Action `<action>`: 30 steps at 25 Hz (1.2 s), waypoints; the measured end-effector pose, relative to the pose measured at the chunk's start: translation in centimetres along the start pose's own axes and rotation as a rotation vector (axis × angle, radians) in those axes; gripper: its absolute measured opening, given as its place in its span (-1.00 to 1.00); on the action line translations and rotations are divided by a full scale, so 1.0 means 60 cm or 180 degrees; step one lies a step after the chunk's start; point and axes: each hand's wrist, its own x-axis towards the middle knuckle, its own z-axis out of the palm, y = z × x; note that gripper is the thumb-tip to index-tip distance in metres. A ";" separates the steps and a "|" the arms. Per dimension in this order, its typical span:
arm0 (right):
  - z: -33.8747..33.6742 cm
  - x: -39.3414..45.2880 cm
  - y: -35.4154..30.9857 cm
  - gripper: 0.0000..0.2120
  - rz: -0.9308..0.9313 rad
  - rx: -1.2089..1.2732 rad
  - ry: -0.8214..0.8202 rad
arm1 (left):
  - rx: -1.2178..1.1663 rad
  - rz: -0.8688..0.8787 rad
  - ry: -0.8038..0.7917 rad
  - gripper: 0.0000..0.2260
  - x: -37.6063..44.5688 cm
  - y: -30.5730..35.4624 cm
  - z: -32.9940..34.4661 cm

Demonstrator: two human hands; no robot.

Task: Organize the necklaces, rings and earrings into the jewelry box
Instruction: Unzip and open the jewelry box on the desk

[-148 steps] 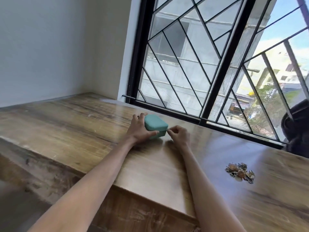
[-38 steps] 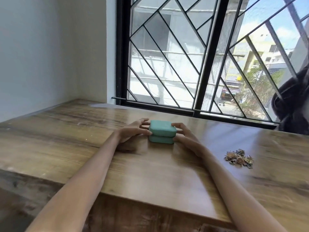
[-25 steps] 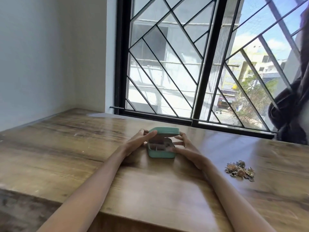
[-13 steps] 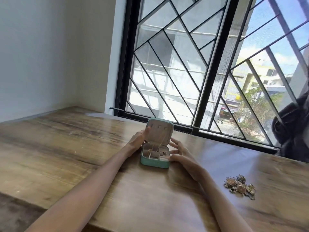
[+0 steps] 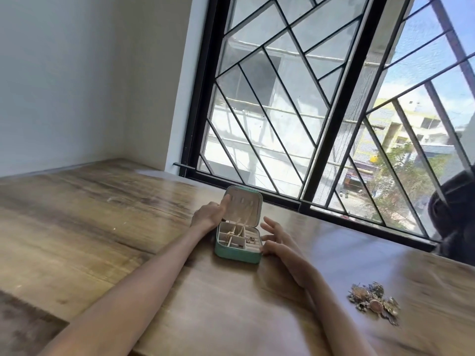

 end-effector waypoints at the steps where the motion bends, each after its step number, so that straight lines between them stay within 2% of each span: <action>1: 0.000 0.000 0.000 -0.22 0.0008 -0.0014 0.0003 | 0.0139 -0.0035 0.0062 -0.29 -0.001 0.000 0.000; 5: 0.003 0.000 -0.002 -0.23 0.0018 0.0020 -0.0011 | 0.0385 -0.0072 0.0233 -0.34 -0.012 0.002 -0.010; 10: 0.007 0.000 -0.004 -0.29 0.0053 0.0044 0.0020 | -0.0263 0.0093 -0.0019 -0.42 -0.004 -0.013 -0.018; 13: 0.013 0.001 -0.007 -0.45 0.0097 0.0072 0.0127 | -0.0593 0.0207 -0.0066 -0.53 -0.009 -0.018 -0.024; 16: 0.026 0.002 -0.015 -0.63 0.0122 0.0103 0.0114 | -0.0637 0.0165 0.0017 -0.53 -0.022 -0.024 -0.034; 20: 0.042 0.008 -0.022 -0.69 0.0142 0.0080 0.0290 | -0.0623 0.0115 0.0271 -0.54 -0.047 -0.028 -0.049; 21: 0.042 0.013 -0.022 -0.68 0.0154 0.0073 0.0431 | -0.0518 0.0252 0.0540 -0.57 -0.054 -0.023 -0.054; 24: 0.034 0.039 -0.019 -0.64 0.0179 0.0132 0.0863 | 0.0076 0.1164 0.1539 -0.75 -0.071 0.005 -0.064; 25: 0.034 0.051 -0.020 -0.62 0.0166 0.0192 0.0926 | 0.0276 0.1404 0.1686 -0.81 -0.075 0.019 -0.064; 27: 0.039 0.073 -0.022 -0.57 0.0193 0.0349 0.0901 | 0.0749 0.1722 0.1676 -0.85 -0.085 0.045 -0.059; 30: 0.056 0.099 -0.023 -0.58 0.0232 0.0440 0.0797 | 0.1390 0.1819 0.1445 -0.83 -0.087 0.062 -0.039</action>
